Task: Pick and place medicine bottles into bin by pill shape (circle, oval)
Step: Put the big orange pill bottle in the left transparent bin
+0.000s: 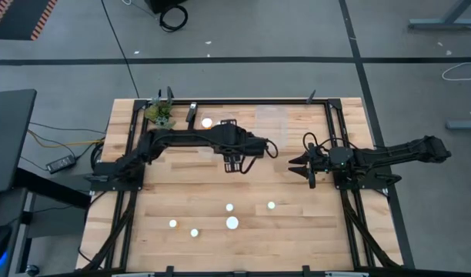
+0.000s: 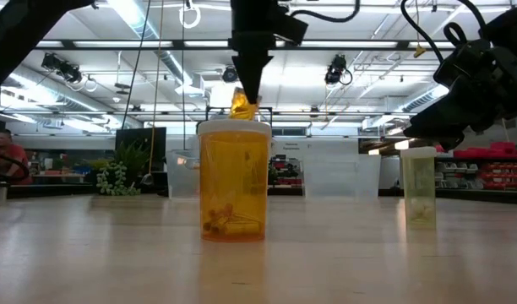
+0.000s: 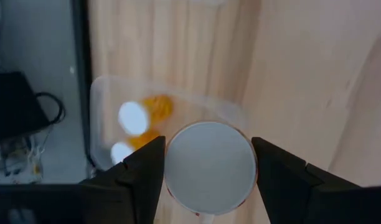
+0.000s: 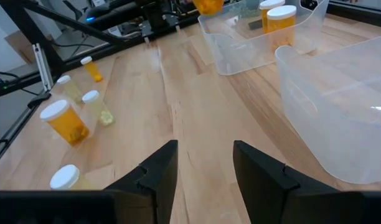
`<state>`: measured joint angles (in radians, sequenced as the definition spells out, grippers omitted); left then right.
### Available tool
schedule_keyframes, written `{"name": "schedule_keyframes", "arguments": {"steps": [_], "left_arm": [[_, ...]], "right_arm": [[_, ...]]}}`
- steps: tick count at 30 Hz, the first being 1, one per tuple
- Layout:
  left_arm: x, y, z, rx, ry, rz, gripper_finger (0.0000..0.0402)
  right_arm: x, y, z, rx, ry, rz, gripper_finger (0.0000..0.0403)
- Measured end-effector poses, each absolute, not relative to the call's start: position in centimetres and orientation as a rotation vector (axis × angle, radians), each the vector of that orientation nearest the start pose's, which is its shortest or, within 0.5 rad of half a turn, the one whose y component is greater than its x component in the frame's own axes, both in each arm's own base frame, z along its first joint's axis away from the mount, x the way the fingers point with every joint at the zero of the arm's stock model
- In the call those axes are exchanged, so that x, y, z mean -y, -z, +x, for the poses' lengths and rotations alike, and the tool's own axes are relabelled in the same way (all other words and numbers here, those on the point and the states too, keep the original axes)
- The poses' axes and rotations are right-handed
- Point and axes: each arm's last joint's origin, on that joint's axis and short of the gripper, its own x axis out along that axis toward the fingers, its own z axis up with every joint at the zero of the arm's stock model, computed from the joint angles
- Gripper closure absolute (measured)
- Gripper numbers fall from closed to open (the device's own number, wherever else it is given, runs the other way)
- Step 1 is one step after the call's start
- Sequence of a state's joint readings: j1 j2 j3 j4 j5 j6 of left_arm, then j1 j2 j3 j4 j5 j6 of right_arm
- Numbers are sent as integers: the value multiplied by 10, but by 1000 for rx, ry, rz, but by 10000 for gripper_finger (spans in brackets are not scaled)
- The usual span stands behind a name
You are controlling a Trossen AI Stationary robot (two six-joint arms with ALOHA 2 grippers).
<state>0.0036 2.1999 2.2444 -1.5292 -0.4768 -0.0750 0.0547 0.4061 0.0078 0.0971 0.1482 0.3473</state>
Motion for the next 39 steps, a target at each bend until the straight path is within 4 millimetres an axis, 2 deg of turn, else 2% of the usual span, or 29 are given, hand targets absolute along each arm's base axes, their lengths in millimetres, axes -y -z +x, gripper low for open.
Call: {"name": "schedule_keyframes", "arguments": {"steps": [12, 26, 34, 39], "left_arm": [[-26, -337, 402, -1309, -608, 295, 179], [-67, -338, 399, -1303, -709, 229, 179], [-69, -338, 398, -1314, -677, 192, 175], [-70, -336, 399, -1322, -610, 104, 178]], "right_arm": [[-2, -139, 119, -281, 144, 314, 242], [-2, -139, 119, -281, 144, 314, 242], [-2, -139, 119, -281, 144, 314, 242], [-2, -139, 119, -282, 144, 314, 242]]}}
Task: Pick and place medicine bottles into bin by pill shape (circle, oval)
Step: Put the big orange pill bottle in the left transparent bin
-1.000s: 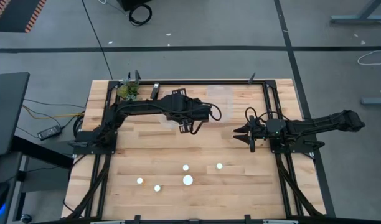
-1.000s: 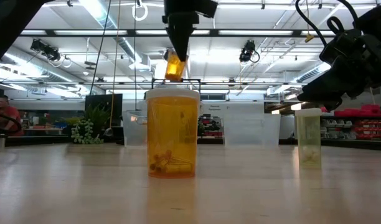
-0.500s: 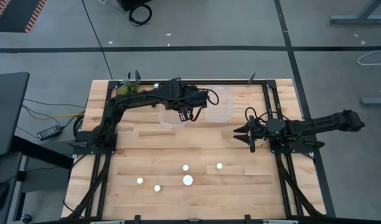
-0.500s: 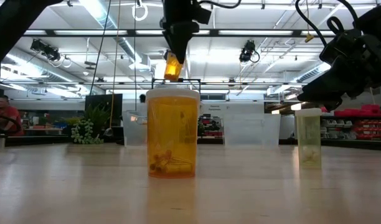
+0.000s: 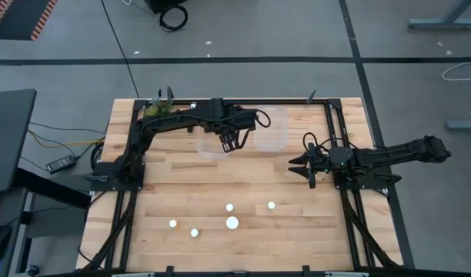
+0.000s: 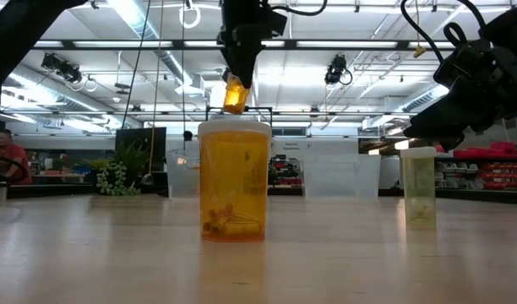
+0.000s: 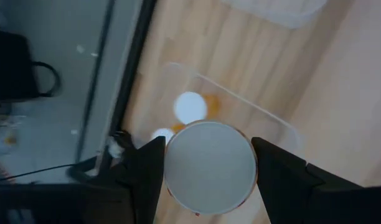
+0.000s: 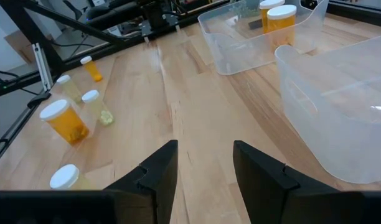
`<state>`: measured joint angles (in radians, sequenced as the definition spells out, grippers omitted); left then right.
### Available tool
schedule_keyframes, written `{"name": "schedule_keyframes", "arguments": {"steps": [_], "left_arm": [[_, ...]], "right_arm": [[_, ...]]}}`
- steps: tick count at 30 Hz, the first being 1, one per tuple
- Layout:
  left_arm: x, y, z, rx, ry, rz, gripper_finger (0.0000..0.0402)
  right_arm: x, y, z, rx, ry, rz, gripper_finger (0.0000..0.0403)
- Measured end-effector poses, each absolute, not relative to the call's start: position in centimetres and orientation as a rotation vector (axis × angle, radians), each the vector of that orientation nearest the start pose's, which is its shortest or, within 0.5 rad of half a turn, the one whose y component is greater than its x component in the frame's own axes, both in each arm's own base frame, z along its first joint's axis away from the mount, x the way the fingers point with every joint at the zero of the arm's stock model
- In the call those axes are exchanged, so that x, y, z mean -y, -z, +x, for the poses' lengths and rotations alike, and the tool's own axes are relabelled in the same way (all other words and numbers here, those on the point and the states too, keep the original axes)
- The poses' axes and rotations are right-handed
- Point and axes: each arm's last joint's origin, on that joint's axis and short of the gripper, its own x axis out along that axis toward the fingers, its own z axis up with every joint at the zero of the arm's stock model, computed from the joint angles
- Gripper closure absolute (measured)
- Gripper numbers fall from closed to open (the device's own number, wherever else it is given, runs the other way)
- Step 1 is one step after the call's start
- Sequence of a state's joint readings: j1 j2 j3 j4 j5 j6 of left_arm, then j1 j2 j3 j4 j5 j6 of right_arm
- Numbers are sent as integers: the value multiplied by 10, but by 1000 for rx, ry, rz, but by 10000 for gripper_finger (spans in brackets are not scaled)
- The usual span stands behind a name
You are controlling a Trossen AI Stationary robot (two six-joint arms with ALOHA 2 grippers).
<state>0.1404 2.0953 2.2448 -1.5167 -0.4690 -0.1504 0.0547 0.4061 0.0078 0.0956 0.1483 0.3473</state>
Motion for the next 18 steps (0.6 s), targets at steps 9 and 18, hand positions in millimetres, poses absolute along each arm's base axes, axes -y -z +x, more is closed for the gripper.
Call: {"name": "schedule_keyframes", "arguments": {"steps": [9, 18], "left_arm": [[-71, -339, 410, -1226, -557, 127, 179], [-71, -314, 417, -1235, -524, 172, 177]], "right_arm": [[-2, -139, 119, -282, 144, 314, 242], [-2, -139, 119, -282, 144, 314, 242]]}}
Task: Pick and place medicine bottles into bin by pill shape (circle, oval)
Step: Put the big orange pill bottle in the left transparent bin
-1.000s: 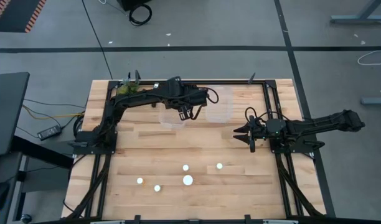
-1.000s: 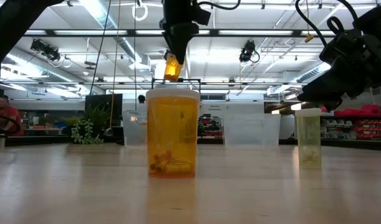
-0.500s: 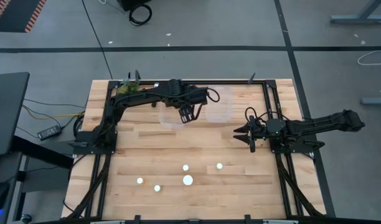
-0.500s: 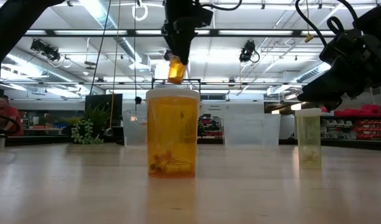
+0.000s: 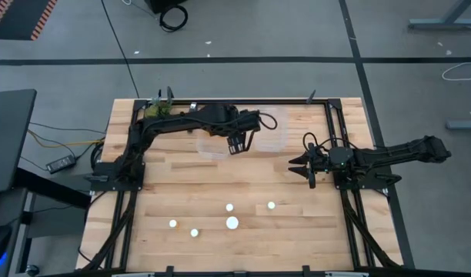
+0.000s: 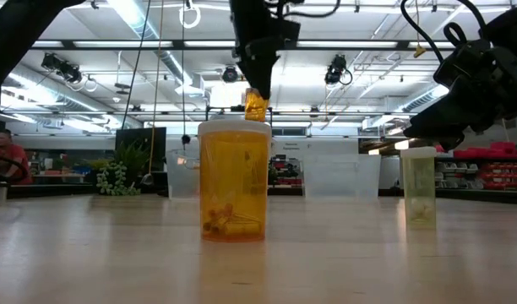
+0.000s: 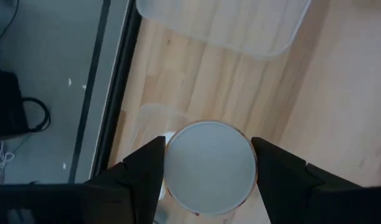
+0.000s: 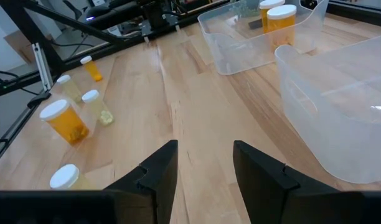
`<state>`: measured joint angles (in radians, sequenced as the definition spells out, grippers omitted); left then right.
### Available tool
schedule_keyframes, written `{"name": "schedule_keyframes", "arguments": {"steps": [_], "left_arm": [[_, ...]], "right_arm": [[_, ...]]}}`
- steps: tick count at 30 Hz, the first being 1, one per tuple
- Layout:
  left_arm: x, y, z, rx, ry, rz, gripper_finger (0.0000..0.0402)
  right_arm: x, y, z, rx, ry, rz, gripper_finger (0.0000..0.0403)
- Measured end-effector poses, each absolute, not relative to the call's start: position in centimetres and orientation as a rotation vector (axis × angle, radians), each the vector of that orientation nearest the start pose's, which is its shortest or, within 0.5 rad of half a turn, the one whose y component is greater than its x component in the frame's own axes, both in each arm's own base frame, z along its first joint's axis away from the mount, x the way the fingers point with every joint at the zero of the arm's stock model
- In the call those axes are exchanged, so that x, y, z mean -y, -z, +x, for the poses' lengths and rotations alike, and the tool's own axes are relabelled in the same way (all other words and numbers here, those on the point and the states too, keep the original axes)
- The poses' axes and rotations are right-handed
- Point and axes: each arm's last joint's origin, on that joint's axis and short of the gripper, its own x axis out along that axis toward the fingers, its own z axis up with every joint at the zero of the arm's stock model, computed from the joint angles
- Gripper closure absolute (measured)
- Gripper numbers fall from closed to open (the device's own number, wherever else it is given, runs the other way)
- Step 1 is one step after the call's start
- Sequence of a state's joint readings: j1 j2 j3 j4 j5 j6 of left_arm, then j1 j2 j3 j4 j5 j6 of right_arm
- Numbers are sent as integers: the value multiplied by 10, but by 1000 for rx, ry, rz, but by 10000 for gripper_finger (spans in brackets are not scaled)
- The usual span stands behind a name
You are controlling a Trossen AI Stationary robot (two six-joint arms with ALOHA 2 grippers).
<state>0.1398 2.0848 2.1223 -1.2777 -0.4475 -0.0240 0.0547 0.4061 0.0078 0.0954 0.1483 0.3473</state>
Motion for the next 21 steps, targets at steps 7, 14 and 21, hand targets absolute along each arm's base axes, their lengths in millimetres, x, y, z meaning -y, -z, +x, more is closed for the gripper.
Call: {"name": "schedule_keyframes", "arguments": {"steps": [7, 14, 21], "left_arm": [[-76, -284, 401, -1332, -523, 178, 181], [-77, -279, 369, -1263, -574, 119, 175], [-71, -267, 338, -1177, -616, 57, 176]], "right_arm": [[-2, -139, 119, -282, 144, 314, 242], [-2, -139, 119, -282, 144, 314, 242], [-2, -139, 119, -281, 144, 314, 242]]}}
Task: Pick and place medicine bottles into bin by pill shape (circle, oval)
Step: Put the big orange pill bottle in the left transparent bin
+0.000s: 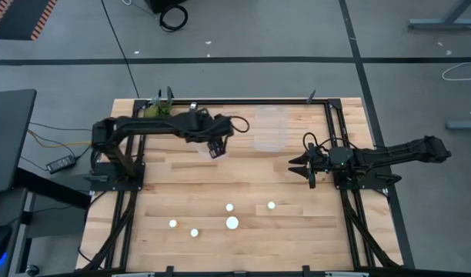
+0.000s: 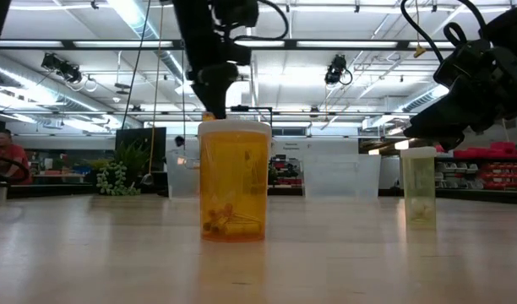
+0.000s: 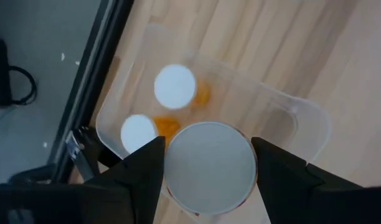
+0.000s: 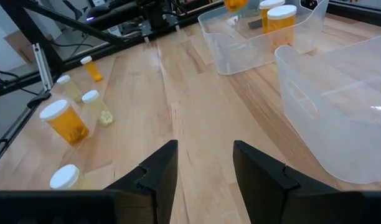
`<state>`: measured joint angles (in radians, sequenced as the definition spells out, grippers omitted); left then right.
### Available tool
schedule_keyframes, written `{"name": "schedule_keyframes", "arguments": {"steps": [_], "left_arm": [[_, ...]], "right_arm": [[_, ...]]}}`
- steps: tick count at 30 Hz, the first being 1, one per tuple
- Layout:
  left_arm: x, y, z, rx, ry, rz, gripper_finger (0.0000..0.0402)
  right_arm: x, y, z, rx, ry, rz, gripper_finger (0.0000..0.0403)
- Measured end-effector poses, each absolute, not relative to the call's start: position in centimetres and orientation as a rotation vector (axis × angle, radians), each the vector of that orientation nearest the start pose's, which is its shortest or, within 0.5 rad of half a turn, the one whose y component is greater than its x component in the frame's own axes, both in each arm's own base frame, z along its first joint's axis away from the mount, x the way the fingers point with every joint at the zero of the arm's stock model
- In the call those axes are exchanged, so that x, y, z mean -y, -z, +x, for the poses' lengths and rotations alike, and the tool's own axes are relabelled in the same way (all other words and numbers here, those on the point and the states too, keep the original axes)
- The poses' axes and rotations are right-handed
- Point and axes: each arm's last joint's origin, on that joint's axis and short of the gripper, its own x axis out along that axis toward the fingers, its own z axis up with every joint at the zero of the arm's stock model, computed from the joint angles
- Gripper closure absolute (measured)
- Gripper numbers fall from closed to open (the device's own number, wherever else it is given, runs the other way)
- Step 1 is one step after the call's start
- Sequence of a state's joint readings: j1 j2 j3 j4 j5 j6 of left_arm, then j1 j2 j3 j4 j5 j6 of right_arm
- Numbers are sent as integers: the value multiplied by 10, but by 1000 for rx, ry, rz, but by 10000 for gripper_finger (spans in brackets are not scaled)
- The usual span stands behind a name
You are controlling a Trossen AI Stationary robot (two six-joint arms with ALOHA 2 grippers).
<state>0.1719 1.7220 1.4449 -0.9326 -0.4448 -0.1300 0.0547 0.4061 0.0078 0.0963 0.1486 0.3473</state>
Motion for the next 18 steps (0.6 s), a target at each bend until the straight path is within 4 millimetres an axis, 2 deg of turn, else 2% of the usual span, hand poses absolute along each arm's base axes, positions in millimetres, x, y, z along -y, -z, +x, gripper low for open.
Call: {"name": "schedule_keyframes", "arguments": {"steps": [5, 12, 18], "left_arm": [[-68, -249, 323, -1154, -617, -14, 174], [-68, -225, 316, -1118, -644, -80, 175], [-75, -217, 312, -1119, -703, -149, 173]], "right_arm": [[-2, -139, 119, -281, 144, 314, 242], [-2, -139, 119, -282, 144, 314, 242], [-2, -139, 119, -281, 144, 314, 242]]}}
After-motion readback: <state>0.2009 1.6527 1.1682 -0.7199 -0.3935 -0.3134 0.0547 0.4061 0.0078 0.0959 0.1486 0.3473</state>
